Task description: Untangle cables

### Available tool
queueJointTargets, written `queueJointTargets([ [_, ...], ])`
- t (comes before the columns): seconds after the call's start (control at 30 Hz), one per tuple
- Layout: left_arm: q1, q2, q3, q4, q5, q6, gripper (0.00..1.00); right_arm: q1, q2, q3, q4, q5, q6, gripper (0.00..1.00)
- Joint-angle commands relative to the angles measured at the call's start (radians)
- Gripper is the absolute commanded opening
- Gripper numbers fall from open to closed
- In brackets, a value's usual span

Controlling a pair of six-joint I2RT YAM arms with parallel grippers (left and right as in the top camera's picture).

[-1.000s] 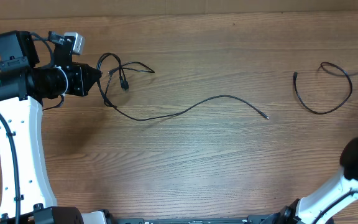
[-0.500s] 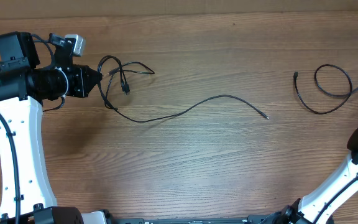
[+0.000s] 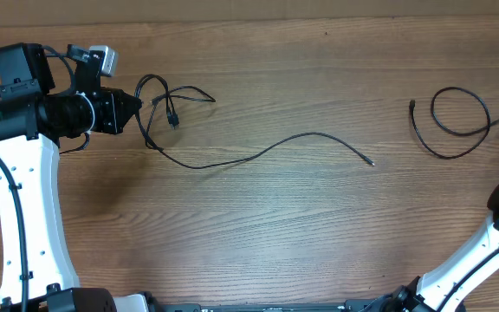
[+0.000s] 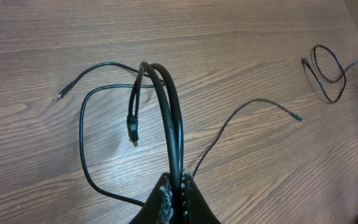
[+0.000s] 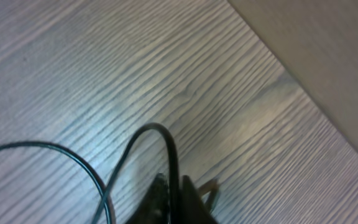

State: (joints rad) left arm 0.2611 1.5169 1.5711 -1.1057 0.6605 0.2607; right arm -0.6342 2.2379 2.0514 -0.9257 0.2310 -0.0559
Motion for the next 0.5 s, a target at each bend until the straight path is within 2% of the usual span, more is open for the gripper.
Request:
queueJointTargets([
  [0.0,-0.007,0.0,0.0,0.008,0.004,-0.006,0.04,-0.001,0.0,-0.006,0.015,-0.008,0.008,0.65],
  [0.03,-0.007,0.0,0.0,0.008,0.004,-0.006,0.04,-0.001,-0.003,-0.002,0.015,-0.009,0.009,1.0],
  [0.17,-0.007,0.0,0.0,0.011,0.003,-0.006,0.04,0.005,-0.034,0.032,0.006,-0.016,0.106,1.0],
  [0.27,-0.007,0.0,0.0,0.011,0.001,-0.006,0.04,0.012,-0.079,0.051,-0.005,-0.103,0.109,1.0],
  [0.47,-0.007,0.0,0.0,0.024,0.001,-0.006,0.04,0.031,-0.161,0.052,-0.08,-0.462,0.109,1.0],
])
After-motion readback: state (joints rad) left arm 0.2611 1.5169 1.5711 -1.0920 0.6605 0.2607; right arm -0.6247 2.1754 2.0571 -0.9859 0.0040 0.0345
